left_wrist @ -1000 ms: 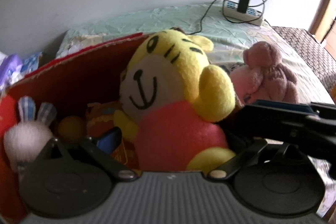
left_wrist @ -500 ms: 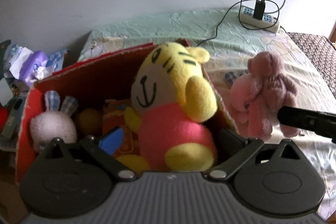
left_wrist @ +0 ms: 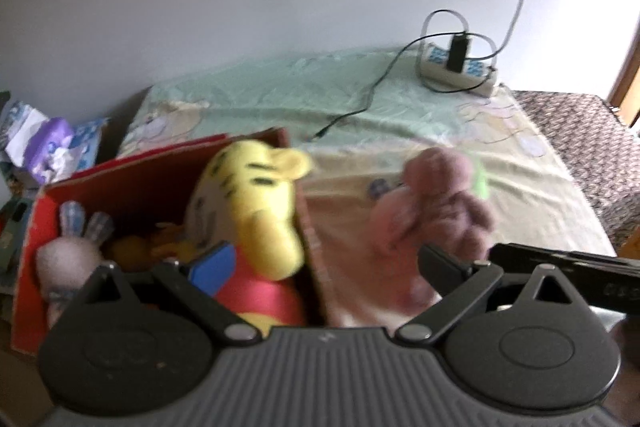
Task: Organize objects
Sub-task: 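Move the right tool toward the pink teddy bear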
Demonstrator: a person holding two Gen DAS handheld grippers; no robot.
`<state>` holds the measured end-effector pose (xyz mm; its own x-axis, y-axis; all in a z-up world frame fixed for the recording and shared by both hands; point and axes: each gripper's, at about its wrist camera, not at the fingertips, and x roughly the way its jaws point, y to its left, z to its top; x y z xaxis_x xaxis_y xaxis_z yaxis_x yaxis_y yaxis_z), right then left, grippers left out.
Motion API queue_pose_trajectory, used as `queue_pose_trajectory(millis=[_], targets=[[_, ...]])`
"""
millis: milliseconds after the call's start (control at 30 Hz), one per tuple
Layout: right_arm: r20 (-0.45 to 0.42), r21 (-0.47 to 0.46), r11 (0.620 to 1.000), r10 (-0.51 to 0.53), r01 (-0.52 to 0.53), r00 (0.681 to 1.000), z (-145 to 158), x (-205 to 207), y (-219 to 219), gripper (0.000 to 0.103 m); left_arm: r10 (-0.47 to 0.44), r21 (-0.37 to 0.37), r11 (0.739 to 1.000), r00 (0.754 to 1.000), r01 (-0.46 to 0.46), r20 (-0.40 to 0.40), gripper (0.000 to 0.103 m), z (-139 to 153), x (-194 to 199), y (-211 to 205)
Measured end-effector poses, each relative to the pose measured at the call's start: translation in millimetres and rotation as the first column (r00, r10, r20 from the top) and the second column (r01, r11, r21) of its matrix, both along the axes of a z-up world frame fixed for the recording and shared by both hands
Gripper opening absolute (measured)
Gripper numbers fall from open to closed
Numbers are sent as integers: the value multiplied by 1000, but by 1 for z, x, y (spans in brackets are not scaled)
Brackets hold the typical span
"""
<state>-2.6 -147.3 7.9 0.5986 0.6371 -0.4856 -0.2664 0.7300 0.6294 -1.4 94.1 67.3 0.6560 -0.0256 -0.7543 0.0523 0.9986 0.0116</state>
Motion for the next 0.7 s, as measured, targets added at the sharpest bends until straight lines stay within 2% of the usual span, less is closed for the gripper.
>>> queue_pose_trajectory(millis=[167,400,533,700], targets=[[-26,15,999,-29,30,999,-7,9,-22,39,-73,-7,997,997,73,18,95,-1,1,-31],[-40,35,998,-54,55,998,-11,26,-44,43,-184,-56,981,983,183,-9,94,-15,14,-65],[-41,49,997,-51,53,998,-13,38,-49,44,-208,-71,976,977,204,-50,95,-32,28,-78],[-41,55,998,2,0,999,-18,53,-39,44,-201,-67,979,973,195,-109,96,-56,41,-79]])
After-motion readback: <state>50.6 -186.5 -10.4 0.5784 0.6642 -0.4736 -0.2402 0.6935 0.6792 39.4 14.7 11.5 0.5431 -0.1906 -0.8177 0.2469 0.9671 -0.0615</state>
